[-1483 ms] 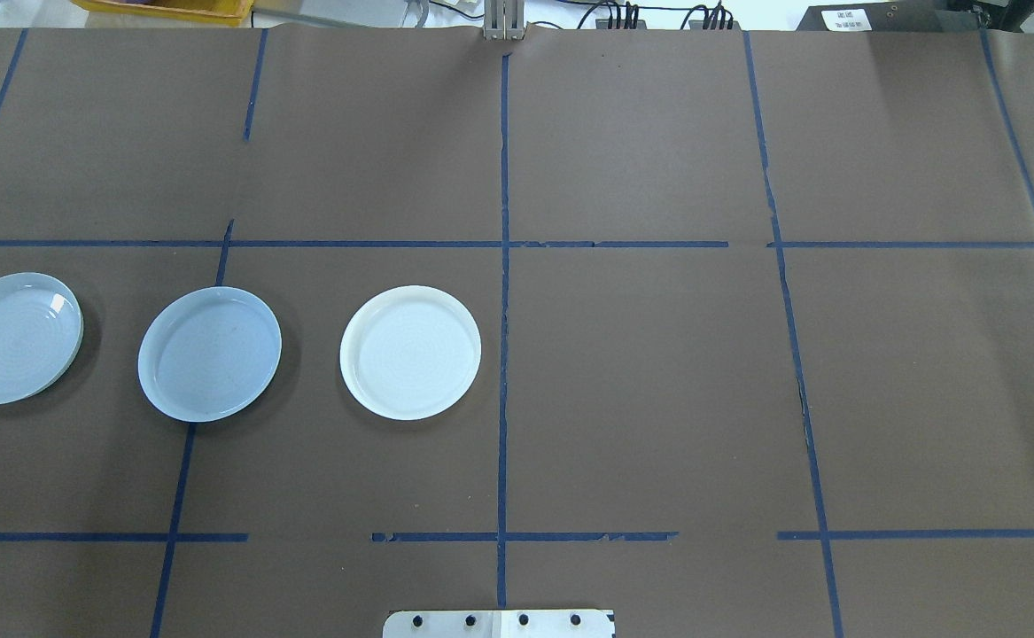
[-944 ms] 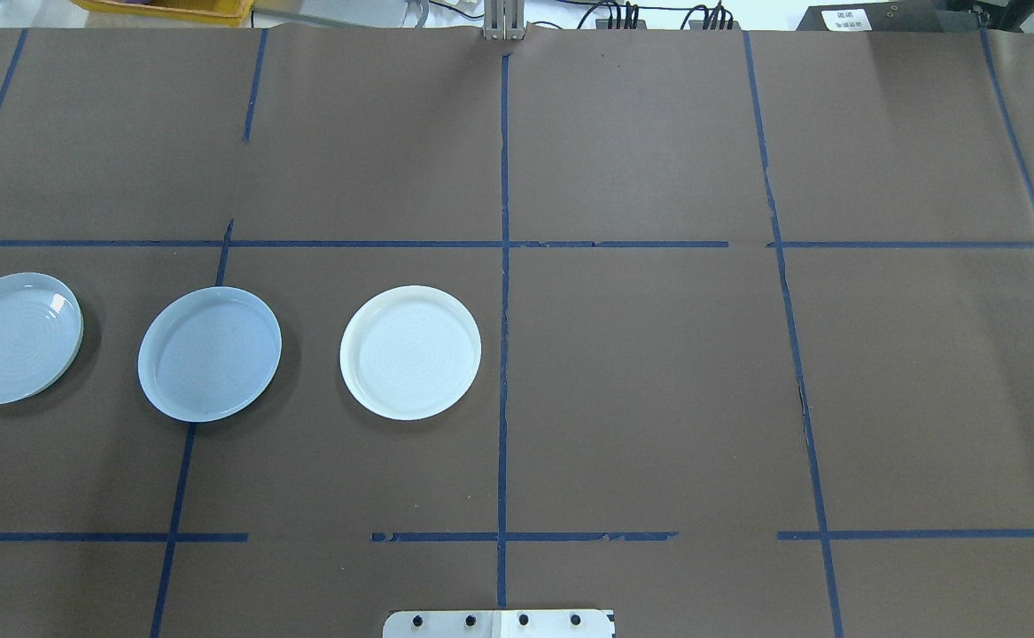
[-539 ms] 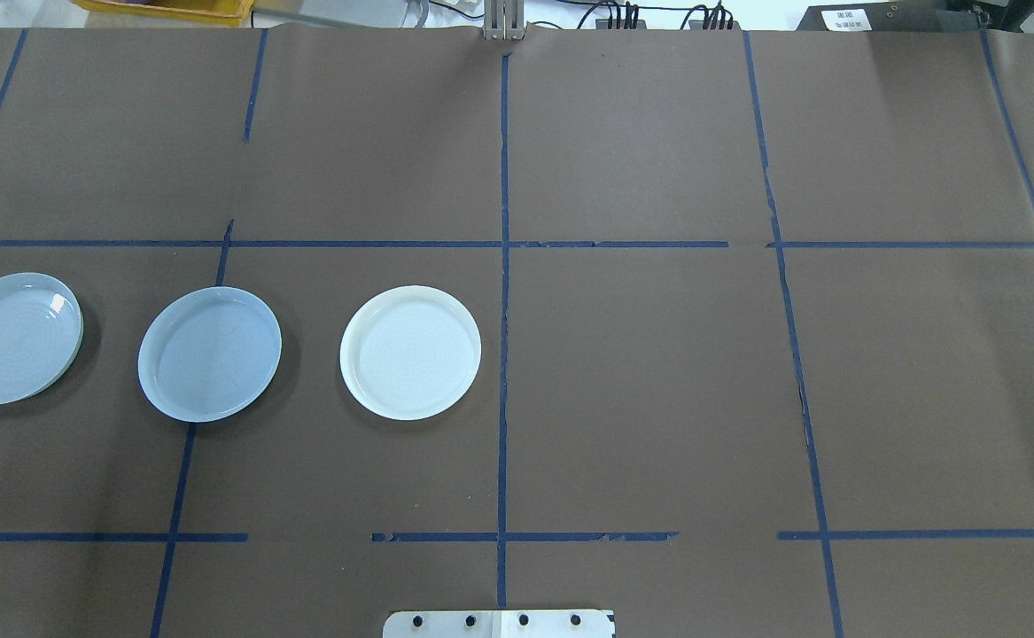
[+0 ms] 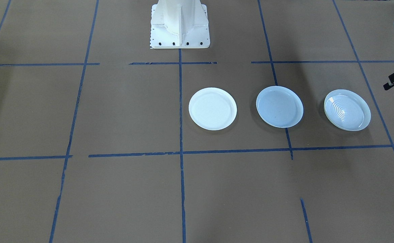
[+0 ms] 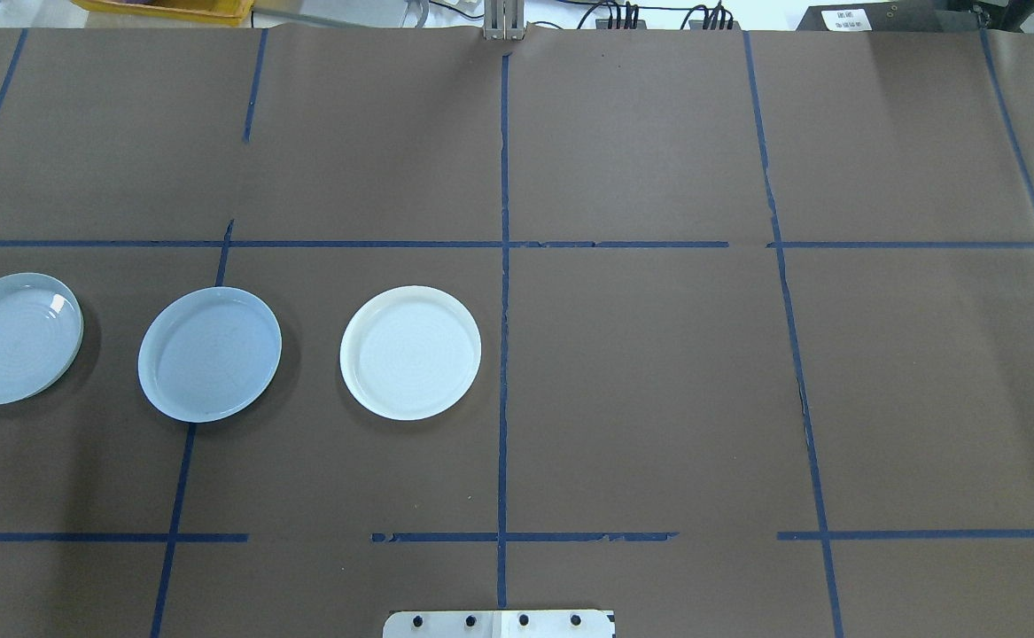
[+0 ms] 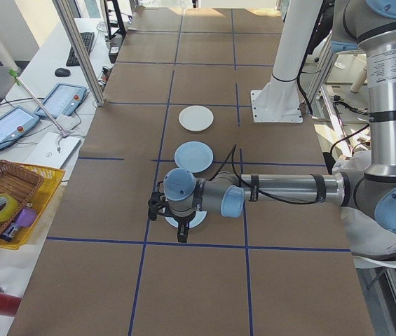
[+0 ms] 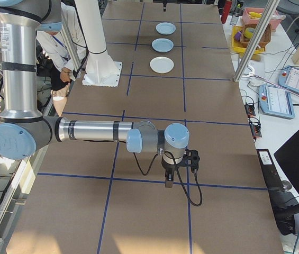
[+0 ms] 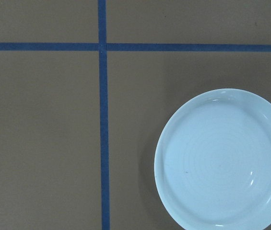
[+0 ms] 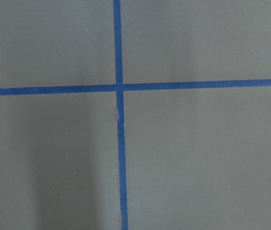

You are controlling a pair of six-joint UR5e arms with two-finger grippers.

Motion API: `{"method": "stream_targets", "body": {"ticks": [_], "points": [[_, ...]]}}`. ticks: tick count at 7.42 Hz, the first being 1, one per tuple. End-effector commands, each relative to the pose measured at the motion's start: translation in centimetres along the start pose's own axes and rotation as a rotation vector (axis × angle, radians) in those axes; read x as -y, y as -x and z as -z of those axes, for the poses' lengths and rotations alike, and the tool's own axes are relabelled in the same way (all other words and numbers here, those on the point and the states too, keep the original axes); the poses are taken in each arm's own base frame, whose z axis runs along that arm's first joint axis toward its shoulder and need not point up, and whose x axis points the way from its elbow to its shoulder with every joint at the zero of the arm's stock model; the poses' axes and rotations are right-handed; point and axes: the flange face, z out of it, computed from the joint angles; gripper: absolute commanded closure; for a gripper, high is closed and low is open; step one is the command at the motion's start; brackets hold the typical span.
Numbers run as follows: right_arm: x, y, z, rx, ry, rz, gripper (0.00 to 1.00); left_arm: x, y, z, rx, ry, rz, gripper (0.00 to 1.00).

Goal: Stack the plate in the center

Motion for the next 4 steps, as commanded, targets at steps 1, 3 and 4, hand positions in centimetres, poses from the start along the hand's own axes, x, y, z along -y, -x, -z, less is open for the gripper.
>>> {"method": "stream_targets", "body": {"ticks": [1, 3, 4], "points": [[0.0, 0.0, 0.0, 0.001, 0.0, -0.001, 0.0, -1.7, 0.3, -7.0, -0.023, -0.045, 0.065, 0.0], [0.0, 0.0, 0.0, 0.001, 0.0, -0.001, 0.0, 0.0, -2.0, -8.9, -0.029, -0.064, 0.106, 0.0], [0.0, 0.0, 0.0, 0.0, 0.0, -0.001, 0.0, 0.1, -2.1, -9.1, -0.028, -0.062, 0.104, 0.11]]}}
